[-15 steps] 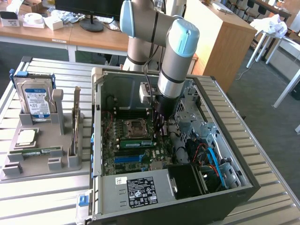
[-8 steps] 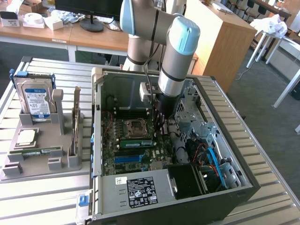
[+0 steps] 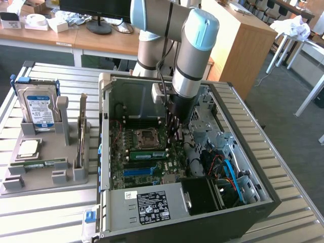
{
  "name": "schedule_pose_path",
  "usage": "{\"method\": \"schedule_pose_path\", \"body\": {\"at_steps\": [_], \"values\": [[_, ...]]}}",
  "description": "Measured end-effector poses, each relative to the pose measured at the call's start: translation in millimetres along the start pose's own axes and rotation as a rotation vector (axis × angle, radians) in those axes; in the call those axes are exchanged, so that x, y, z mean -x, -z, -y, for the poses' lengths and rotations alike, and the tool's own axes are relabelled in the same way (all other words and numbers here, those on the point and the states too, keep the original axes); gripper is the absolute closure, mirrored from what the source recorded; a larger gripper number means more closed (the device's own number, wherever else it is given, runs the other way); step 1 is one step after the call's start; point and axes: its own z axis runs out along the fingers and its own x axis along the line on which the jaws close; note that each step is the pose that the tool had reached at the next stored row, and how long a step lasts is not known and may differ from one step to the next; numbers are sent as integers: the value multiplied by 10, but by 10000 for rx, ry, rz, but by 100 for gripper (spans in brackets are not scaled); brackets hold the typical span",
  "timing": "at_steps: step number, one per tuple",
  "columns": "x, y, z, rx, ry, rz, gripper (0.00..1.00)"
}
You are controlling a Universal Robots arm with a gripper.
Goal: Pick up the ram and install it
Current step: 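Insert the ram into the slot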
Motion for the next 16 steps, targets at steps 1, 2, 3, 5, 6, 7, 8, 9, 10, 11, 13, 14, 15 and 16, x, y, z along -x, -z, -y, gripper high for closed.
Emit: {"method": "schedule_pose_path", "body": {"at_steps": [1,2,3,5,6,7,8,9,10,11,13,14,15,16], "values": [[0,0,0,0,-1,0,90],[0,0,0,0,-1,0,90],[0,0,0,0,0,0,90],[0,0,-4,0,0,-1,90],[0,0,-13,1,-1,-1,90],[0,0,-27,1,-1,-2,90],[1,0,-45,-1,-1,-3,90],[2,-1,-68,-4,0,-2,90],[4,-3,-94,-10,0,-1,90],[4,-3,-120,-15,0,-1,90],[7,-5,-175,-24,-2,-1,90],[9,-6,-202,-29,-1,-2,90],[10,-7,-229,-33,0,-1,90],[12,-9,-256,-36,0,-2,90]]}}
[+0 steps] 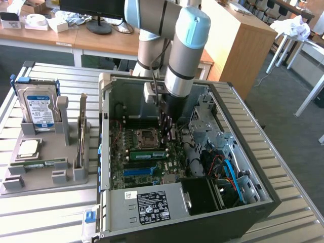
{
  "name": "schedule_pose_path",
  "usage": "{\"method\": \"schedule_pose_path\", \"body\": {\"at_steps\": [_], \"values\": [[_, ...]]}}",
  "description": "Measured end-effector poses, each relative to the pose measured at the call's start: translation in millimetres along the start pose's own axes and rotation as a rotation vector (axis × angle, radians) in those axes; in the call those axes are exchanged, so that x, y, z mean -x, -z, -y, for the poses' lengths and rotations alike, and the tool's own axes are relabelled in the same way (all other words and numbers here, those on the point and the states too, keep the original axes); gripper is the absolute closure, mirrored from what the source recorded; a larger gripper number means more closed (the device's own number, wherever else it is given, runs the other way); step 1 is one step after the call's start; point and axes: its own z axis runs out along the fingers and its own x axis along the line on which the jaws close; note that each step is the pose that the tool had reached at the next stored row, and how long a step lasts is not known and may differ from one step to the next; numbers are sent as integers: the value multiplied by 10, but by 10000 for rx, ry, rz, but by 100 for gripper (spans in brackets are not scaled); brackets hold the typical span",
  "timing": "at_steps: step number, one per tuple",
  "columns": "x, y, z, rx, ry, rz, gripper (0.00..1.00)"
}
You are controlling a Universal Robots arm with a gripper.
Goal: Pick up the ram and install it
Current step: 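Insert the ram into the slot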
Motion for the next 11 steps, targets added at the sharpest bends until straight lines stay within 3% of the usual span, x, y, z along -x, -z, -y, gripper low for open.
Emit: {"method": "schedule_pose_path", "body": {"at_steps": [11], "values": [[15,-10,-305,-22,-2,1,90]]}}
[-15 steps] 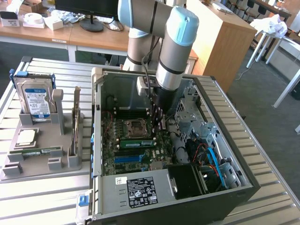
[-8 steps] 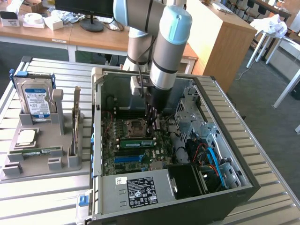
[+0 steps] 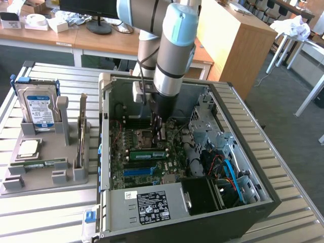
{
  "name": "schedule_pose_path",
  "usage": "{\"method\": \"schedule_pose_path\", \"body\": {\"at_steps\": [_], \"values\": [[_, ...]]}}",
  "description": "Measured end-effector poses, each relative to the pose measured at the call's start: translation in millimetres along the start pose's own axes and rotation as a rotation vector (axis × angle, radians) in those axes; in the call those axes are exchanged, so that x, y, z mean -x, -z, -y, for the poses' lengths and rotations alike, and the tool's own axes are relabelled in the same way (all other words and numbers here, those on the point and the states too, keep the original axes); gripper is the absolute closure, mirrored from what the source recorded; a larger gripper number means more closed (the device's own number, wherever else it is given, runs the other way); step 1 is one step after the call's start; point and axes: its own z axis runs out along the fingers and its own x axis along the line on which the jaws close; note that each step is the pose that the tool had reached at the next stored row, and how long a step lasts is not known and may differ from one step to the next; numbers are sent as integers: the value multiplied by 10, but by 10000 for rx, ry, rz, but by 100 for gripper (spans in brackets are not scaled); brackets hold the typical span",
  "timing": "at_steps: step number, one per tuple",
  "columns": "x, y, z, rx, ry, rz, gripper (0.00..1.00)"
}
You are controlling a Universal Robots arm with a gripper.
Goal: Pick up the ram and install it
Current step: 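Insert the ram into the slot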
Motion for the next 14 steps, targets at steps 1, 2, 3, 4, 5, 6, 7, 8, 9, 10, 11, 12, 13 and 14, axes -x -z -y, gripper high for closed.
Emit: {"method": "schedule_pose_path", "body": {"at_steps": [1,2,3,4,5,6,7,8,9,10,11,12,13,14], "values": [[1,-1,-26,-2,1,0,90],[2,-1,-51,-2,1,-1,90],[2,-1,-75,-4,2,-1,90],[3,-2,-99,-5,1,-1,90],[4,-3,-125,-6,0,-2,90],[5,-3,-148,-7,0,-1,90],[5,-4,-168,-8,1,-1,90],[6,-5,-189,-9,1,0,90],[6,-5,-210,-9,1,-1,90],[6,-6,-229,-10,1,0,90],[7,-6,-248,-10,0,-1,90],[7,-7,-266,-11,0,0,90],[7,-7,-282,-10,0,-1,90],[8,-7,-293,-10,1,0,90]]}}
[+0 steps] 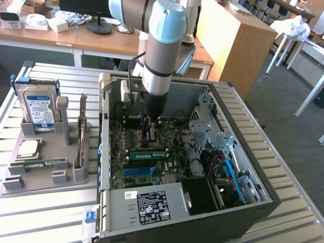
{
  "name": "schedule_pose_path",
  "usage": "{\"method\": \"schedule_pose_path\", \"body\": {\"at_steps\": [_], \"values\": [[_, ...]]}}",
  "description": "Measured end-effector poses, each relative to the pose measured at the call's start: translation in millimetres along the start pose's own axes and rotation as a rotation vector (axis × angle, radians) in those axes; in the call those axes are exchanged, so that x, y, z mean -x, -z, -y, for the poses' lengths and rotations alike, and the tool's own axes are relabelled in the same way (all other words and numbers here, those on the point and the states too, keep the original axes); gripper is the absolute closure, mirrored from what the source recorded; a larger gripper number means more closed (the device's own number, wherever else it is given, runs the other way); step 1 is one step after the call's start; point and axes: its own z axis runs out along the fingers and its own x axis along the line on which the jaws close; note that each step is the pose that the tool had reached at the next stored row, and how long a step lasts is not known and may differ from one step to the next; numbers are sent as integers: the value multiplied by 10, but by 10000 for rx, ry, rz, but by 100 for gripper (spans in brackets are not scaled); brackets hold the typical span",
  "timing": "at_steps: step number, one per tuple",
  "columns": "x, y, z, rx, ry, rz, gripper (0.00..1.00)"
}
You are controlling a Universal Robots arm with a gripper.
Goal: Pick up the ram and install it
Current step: 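Insert the ram into the slot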
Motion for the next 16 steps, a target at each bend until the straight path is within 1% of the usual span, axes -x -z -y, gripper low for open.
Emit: {"method": "schedule_pose_path", "body": {"at_steps": [5,8,13,16], "values": [[0,-1,-24,-1,0,0,90],[1,-1,-62,0,0,-1,90],[0,-1,-65,-1,0,0,90],[-19,-1,-65,-1,0,0,90]]}}
